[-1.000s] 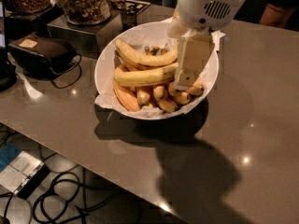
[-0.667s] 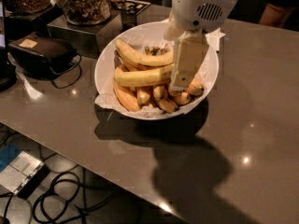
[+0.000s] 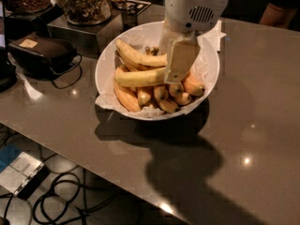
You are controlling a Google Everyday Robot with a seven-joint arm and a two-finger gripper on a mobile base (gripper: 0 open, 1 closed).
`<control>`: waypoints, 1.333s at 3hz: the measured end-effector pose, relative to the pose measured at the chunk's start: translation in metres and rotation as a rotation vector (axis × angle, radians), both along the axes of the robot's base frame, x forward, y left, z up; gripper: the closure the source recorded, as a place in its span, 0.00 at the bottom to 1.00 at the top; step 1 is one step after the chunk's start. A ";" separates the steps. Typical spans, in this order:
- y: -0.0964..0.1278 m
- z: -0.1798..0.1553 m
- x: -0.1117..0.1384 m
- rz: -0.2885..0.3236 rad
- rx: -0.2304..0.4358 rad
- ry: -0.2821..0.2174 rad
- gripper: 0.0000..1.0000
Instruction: Pick banana from white bowl
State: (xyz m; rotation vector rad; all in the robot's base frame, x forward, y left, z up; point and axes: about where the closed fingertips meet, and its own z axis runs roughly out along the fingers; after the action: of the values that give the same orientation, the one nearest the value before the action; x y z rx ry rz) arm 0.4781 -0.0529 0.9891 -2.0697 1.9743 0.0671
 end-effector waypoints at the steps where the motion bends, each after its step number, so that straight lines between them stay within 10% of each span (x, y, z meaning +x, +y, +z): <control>1: 0.003 -0.005 0.002 0.008 -0.004 0.011 0.44; 4: 0.010 -0.021 0.016 0.026 -0.029 0.042 0.44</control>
Offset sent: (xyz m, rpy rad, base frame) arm -0.0040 -0.0010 -0.0238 -0.0594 0.1039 0.0352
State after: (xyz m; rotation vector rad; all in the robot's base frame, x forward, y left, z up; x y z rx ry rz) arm 0.4944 -0.0433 0.9677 -2.1295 1.9839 0.0887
